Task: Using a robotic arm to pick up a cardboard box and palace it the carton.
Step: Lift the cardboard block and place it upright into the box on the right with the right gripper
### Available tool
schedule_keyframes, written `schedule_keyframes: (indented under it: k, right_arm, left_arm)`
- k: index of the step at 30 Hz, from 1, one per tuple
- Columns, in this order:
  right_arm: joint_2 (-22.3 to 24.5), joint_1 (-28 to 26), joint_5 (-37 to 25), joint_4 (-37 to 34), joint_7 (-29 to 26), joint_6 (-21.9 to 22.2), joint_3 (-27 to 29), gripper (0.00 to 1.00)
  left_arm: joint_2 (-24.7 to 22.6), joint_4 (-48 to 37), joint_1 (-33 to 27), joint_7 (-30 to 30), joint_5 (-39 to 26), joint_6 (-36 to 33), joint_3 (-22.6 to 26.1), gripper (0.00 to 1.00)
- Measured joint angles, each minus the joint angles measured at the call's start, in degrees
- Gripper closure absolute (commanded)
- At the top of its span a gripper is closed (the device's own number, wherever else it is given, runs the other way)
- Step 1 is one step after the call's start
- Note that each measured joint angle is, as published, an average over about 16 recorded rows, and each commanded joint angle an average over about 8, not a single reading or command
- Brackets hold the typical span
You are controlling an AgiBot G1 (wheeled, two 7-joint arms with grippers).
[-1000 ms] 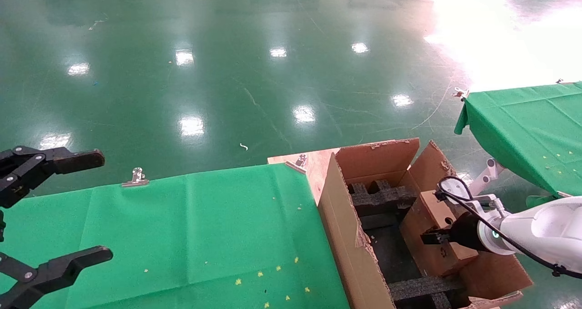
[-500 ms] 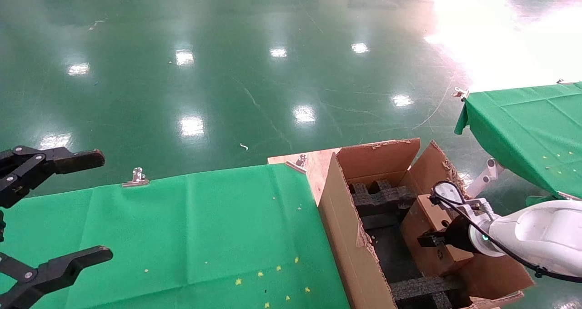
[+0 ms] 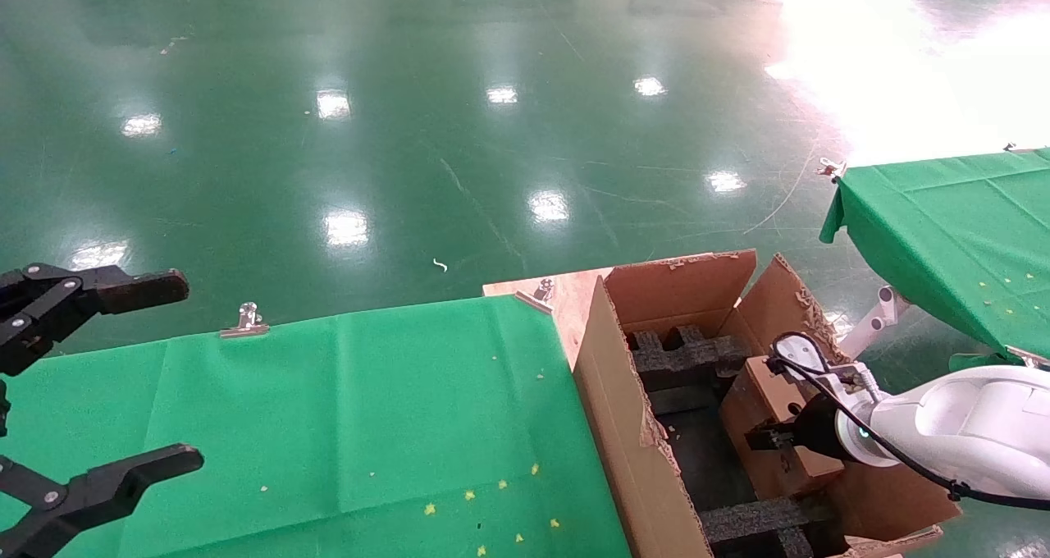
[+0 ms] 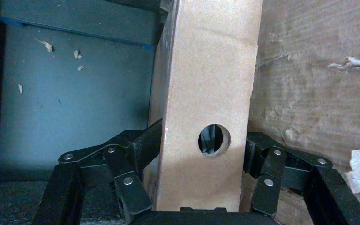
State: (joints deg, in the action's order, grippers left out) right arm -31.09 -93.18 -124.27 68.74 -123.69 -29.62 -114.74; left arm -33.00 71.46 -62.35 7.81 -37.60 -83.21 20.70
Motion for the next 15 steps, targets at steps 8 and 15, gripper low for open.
schedule_keyframes:
  k: [8, 15]
  right_arm:
    - [-0.08, 0.14, 0.25, -0.12, 0.11, 0.19, -0.03, 0.00]
    - [0.00, 0.04, 0.15, -0.01, 0.10, 0.01, -0.05, 0.00]
  left_arm:
    - [0.00, -0.01, 0.01, 0.00, 0.00, 0.01, 0.00, 0.00]
    - [0.00, 0.00, 0.00, 0.00, 0.00, 0.01, 0.00, 0.00]
